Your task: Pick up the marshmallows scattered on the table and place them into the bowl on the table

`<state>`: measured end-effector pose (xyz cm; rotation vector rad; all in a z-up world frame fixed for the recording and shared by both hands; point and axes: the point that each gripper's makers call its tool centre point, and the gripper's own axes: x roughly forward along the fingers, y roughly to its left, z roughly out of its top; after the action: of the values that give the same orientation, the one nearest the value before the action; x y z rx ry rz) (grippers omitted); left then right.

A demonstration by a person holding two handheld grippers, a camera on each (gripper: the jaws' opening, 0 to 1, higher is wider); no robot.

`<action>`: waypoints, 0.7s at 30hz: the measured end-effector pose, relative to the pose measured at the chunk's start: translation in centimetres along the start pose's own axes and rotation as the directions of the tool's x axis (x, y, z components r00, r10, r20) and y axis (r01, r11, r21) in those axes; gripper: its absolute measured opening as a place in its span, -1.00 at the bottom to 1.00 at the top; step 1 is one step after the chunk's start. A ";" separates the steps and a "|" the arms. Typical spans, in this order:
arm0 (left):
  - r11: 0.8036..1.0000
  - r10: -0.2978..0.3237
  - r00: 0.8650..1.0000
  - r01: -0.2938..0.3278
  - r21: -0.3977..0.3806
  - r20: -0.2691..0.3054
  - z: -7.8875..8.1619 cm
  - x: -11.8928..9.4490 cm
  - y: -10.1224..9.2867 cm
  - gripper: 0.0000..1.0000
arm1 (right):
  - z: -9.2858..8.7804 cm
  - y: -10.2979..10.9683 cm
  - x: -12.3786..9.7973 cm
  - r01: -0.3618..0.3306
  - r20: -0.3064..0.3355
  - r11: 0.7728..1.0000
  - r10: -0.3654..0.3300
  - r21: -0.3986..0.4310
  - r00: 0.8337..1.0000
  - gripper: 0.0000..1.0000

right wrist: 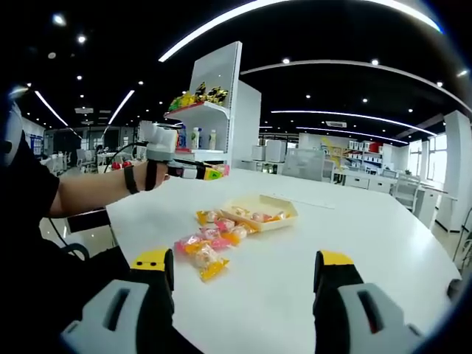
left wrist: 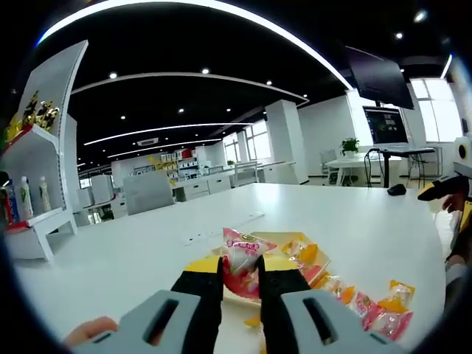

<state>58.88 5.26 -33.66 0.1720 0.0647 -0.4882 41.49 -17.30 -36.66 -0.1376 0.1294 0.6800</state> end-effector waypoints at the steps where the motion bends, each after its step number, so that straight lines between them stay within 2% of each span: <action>1: 1.000 0.001 1.000 -0.001 0.000 0.000 0.0 -0.1 -0.1 -0.63 | 0.0 0.0 0.0 0.001 -0.001 1.000 -0.001 0.000 1.000 0.49; 8: 0.999 0.027 1.000 -0.027 -0.019 -0.001 -0.5 1.0 1.0 -0.63 | -0.4 0.0 0.2 -0.007 -0.004 1.000 0.007 0.002 1.000 0.49; 16: 1.000 0.028 1.000 -0.028 -0.001 0.014 -0.4 1.9 0.7 -0.63 | -0.5 0.1 0.4 -0.010 -0.008 1.000 0.010 0.004 1.000 0.49; 21: 1.000 0.028 1.000 -0.028 -0.014 0.013 -0.7 2.8 1.3 -0.63 | -0.6 0.1 0.3 -0.007 -0.009 1.000 0.007 0.006 1.000 0.49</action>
<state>61.89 5.21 -34.40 0.1560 0.0528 -0.4604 41.63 -17.16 -37.27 -0.1352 0.1410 0.6858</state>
